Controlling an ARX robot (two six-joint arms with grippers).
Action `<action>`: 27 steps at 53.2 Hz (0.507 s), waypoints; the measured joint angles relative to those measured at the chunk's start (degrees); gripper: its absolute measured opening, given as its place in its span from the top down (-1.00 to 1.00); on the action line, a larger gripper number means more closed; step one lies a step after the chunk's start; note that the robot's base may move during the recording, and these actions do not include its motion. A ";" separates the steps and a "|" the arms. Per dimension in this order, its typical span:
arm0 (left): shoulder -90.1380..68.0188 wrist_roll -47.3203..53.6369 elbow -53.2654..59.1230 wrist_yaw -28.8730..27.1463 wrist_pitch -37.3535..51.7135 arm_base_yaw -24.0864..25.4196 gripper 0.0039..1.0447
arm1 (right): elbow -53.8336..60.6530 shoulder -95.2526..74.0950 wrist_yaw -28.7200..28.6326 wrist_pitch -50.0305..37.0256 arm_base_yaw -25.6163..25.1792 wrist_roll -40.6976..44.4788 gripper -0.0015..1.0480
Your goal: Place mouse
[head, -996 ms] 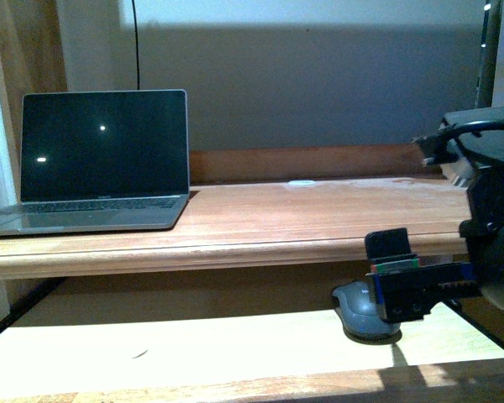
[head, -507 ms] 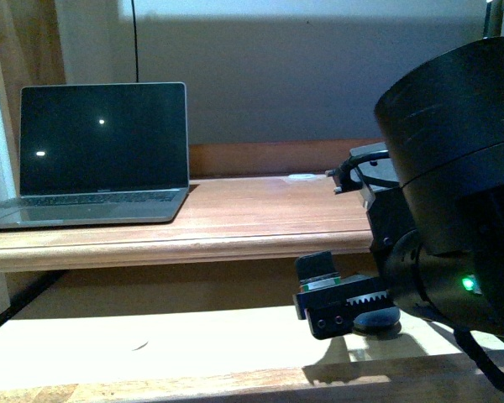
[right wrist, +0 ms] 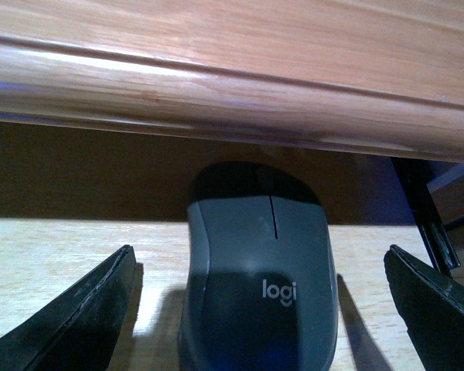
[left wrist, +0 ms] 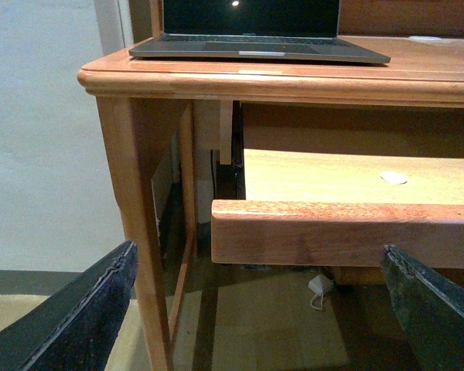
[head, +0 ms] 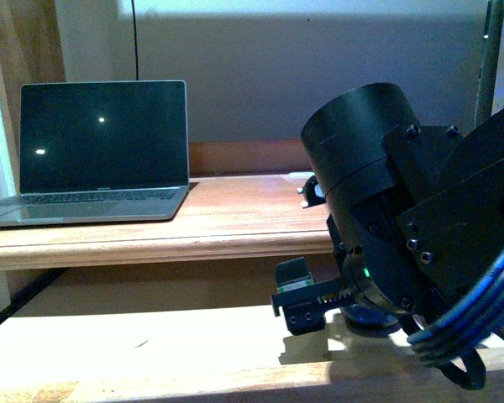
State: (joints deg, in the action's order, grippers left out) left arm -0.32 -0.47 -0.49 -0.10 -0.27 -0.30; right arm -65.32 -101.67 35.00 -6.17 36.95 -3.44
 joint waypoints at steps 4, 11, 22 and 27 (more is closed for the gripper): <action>0.00 0.00 0.00 0.00 0.00 0.00 -0.86 | -1.01 -1.25 0.07 0.76 -0.92 -0.04 -0.86; 0.00 0.00 0.00 0.00 0.00 0.00 -0.86 | -1.73 -2.27 -0.11 1.14 -2.16 -0.22 -0.86; 0.00 -0.02 0.00 0.00 0.00 0.00 -0.86 | -2.23 -3.04 -3.39 1.68 -3.61 -1.40 -0.46; 0.00 0.00 0.00 0.00 0.00 0.00 -0.86 | -2.23 -2.99 -4.83 1.95 -3.87 -2.10 -0.16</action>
State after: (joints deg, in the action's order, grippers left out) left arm -0.32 -0.47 -0.49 -0.10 -0.27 -0.30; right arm -67.55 -104.66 30.17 -4.23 33.08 -5.54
